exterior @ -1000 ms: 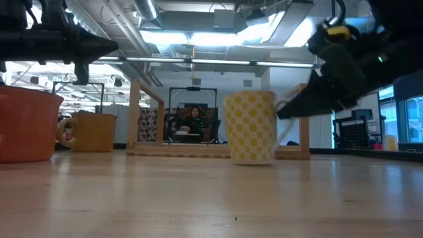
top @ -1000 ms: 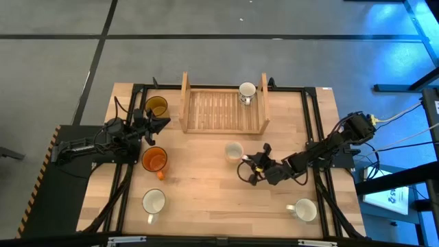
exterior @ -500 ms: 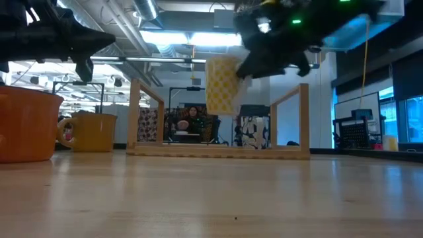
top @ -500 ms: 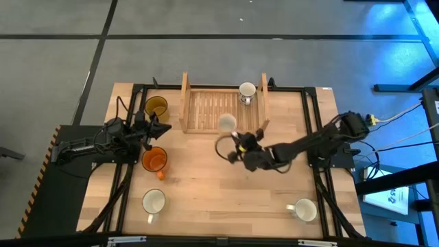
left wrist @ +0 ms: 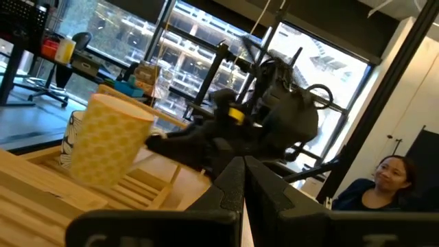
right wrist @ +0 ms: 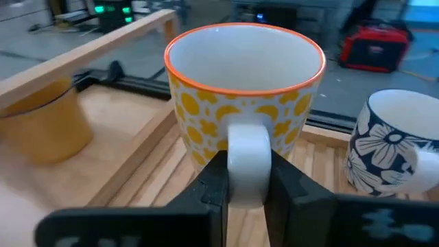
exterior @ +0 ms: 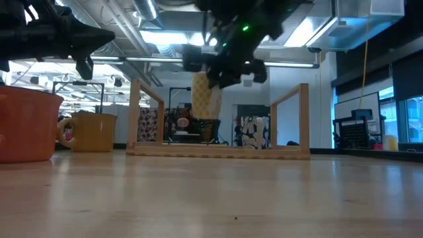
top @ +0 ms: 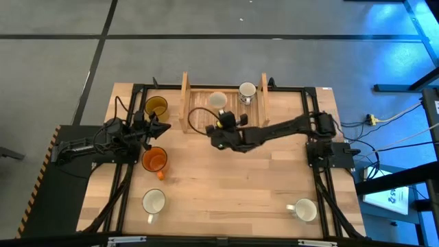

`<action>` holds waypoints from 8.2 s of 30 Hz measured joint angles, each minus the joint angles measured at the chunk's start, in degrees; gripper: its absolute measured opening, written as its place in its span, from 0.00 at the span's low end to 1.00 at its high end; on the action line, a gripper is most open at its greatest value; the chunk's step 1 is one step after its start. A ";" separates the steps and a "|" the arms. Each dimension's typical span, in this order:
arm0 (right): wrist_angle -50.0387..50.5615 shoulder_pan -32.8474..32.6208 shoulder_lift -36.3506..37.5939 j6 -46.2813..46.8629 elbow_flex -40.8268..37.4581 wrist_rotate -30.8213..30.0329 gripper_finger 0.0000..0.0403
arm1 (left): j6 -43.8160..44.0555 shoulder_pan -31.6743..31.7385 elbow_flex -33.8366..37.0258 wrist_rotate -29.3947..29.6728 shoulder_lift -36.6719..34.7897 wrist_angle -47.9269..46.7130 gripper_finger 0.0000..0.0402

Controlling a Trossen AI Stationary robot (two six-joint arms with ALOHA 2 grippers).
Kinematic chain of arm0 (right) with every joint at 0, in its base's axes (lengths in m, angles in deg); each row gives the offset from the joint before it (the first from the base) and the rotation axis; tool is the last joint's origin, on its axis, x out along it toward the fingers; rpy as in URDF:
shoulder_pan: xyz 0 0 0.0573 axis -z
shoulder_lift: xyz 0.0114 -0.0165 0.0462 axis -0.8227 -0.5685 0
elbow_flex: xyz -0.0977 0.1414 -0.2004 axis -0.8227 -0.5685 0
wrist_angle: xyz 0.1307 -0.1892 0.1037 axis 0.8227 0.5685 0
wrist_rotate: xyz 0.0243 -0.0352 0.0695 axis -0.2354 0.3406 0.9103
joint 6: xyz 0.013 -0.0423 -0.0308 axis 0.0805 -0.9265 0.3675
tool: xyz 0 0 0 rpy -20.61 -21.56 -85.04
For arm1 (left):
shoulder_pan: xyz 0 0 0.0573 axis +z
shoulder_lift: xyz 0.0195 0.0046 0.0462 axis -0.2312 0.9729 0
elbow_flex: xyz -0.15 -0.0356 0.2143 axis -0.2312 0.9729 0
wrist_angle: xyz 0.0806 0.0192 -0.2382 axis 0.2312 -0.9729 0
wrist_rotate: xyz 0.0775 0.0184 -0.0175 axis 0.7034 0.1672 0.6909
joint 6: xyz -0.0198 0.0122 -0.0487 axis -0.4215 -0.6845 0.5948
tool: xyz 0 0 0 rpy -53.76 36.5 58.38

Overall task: Place coffee mugs
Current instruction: Put the yellow patterned mug on the shelf, then put the white patterned mug on the shelf

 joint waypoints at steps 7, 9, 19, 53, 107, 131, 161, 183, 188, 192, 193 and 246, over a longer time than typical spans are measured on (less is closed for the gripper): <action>16.67 3.91 -6.48 14.03 8.80 0.70 0.10 | -0.13 -0.01 0.00 0.06 0.01 0.01 0.01; 17.73 4.77 -7.41 16.14 9.30 1.41 0.10 | -0.14 -0.02 0.01 0.09 0.01 -0.01 0.01; 16.72 7.68 -9.67 21.02 9.52 0.84 0.10 | -0.13 -0.02 0.00 0.13 0.01 -0.01 0.01; 8.17 13.60 -14.17 14.18 9.50 3.87 0.10 | -0.11 -0.01 0.02 -0.04 0.01 -0.05 0.01; 24.39 -31.68 11.64 18.54 9.39 55.83 0.41 | 0.39 -0.02 0.02 -0.57 0.02 -0.62 0.01; 62.24 -59.05 12.54 77.27 9.39 58.25 0.41 | 3.30 0.00 0.02 -0.22 0.00 -0.77 0.01; 53.77 -58.18 12.21 61.55 -3.75 60.79 0.18 | 3.28 -0.02 0.00 -0.04 0.00 -0.75 0.01; 43.85 -37.39 12.30 -1.34 3.16 48.79 0.01 | 2.62 -0.02 0.01 -0.01 0.02 -0.07 0.01; 35.88 -27.78 12.28 -23.65 3.20 52.06 0.01 | -0.46 -0.02 0.02 -0.02 0.02 -0.07 0.01; 32.56 -21.54 11.55 -40.57 3.89 56.66 0.00 | -0.63 -0.01 0.00 -0.11 0.02 -0.07 0.01; 33.21 -20.23 10.86 -44.25 4.58 57.46 0.00 | -0.65 -0.01 0.02 -0.30 0.00 -0.07 0.01; 61.27 -10.10 -2.45 5.97 35.62 55.68 0.49 | 2.54 -0.02 0.01 -0.04 0.00 -1.73 0.01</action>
